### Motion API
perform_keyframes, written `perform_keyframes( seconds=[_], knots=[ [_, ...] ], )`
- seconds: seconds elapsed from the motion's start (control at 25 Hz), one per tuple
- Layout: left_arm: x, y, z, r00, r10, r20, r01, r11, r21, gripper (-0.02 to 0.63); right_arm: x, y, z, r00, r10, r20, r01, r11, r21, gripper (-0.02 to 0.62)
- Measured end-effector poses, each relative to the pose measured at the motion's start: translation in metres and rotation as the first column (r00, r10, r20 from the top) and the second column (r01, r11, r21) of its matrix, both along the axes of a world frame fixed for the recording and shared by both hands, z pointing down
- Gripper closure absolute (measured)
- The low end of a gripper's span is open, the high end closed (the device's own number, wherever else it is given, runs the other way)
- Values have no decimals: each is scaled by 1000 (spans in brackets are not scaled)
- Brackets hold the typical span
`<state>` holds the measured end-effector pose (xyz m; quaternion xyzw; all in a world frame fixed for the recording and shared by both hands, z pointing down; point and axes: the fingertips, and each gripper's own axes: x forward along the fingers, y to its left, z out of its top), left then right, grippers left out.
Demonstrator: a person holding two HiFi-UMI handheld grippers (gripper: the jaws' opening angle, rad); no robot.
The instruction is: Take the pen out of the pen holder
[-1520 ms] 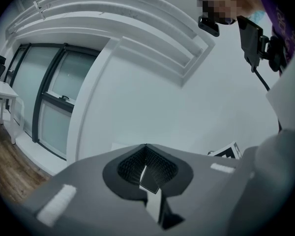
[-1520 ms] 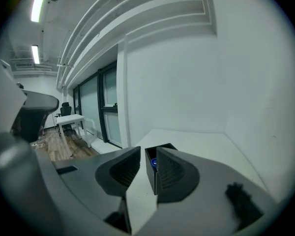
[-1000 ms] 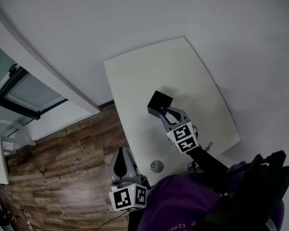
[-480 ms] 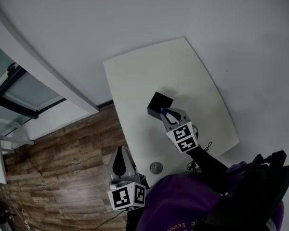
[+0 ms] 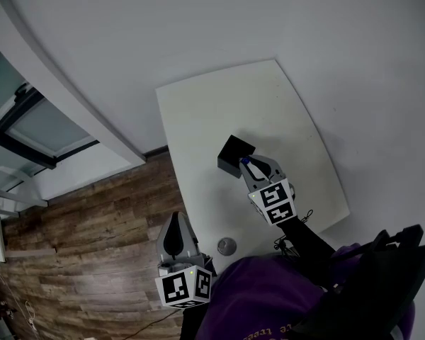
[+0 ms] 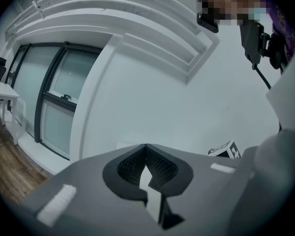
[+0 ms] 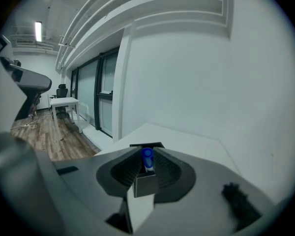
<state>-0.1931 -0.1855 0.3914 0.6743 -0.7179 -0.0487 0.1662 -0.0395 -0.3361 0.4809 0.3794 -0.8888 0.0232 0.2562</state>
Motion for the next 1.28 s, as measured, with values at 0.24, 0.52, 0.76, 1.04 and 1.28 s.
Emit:
perform_keyframes(
  seconds=[0.24, 0.52, 0.76, 1.04, 1.28],
  knots=[
    [-1, 1, -3, 1000, -5, -3, 5, 1000, 7, 600, -2, -1, -15, 1000, 5, 31, -5, 1000, 11, 517],
    [1, 0, -1, 1000, -28, -1, 28, 999, 27, 600, 0, -5, -19, 998, 1, 63, -3, 1000, 29, 517],
    [2, -1, 2, 999, -46, -3, 46, 998, 38, 600, 4, -8, -25, 996, -3, 85, -2, 999, 54, 517],
    [2, 15, -6, 999, -44, -8, 45, 998, 53, 600, 7, 6, -43, 989, 15, 144, -23, 998, 54, 517],
    [4, 21, -11, 999, -45, -5, 45, 996, 77, 600, 10, 9, -50, 986, 17, 165, -29, 997, 70, 517]
  ],
)
